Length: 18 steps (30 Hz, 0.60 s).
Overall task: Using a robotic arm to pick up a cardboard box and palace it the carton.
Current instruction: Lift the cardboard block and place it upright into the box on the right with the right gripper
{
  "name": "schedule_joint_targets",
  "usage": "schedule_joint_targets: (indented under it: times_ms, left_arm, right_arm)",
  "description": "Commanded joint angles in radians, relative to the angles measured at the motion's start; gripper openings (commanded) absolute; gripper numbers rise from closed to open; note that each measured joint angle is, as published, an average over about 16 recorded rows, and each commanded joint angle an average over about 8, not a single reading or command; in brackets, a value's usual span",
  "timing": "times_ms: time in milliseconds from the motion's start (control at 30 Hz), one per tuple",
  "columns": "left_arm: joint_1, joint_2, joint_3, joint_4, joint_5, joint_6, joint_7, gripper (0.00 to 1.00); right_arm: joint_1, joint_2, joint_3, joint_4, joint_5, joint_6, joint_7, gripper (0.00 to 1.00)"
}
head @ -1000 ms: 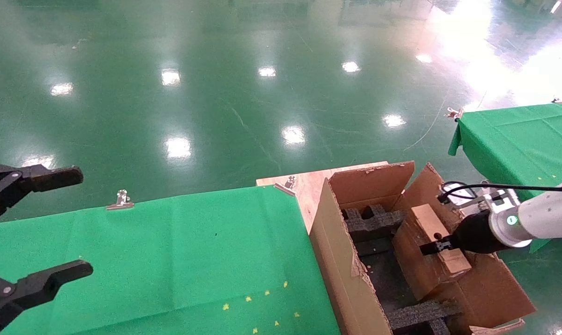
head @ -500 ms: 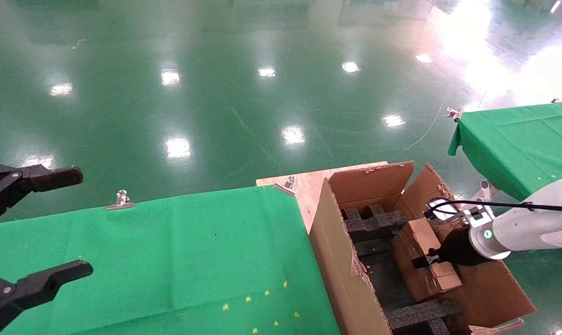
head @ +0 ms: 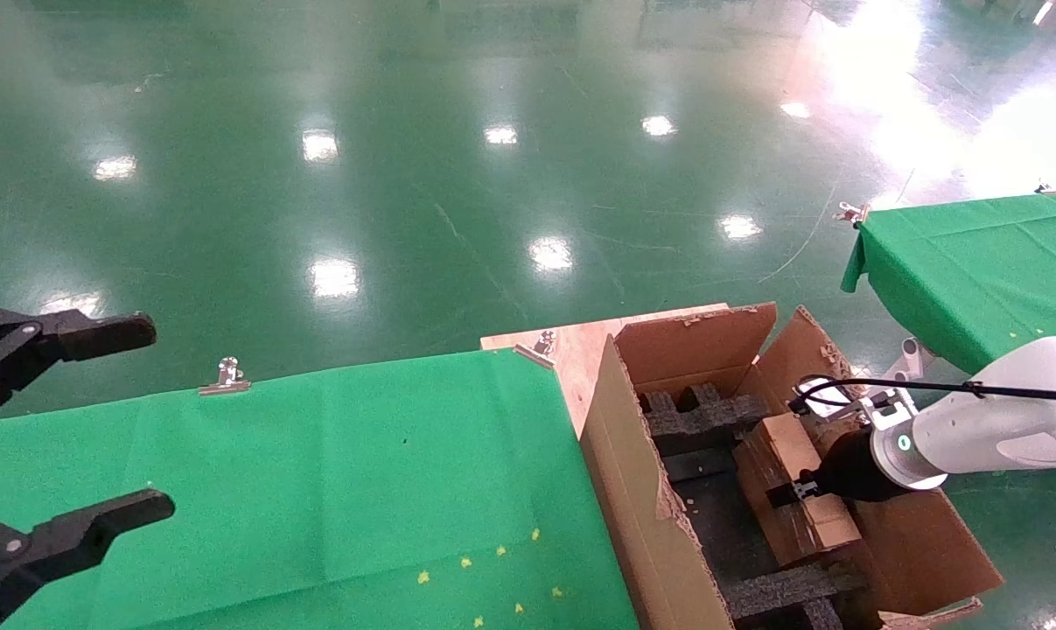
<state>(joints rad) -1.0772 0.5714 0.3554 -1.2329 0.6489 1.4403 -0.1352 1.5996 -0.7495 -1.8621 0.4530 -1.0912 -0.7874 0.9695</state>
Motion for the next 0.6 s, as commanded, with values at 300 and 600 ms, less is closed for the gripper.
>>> schedule_joint_targets:
  times_ms: [300, 600]
  left_arm:
    - [0.0, 0.0, 0.0, 0.0, 0.0, 0.0, 0.0, 1.0]
    - [0.0, 0.0, 0.0, 0.0, 0.0, 0.0, 0.0, 1.0]
  right_arm:
    - [0.009, 0.006, -0.001, 0.005, -0.002, -0.003, 0.002, 1.0]
    - [0.042, 0.016, -0.011, 0.018, -0.025, -0.008, 0.012, 1.0]
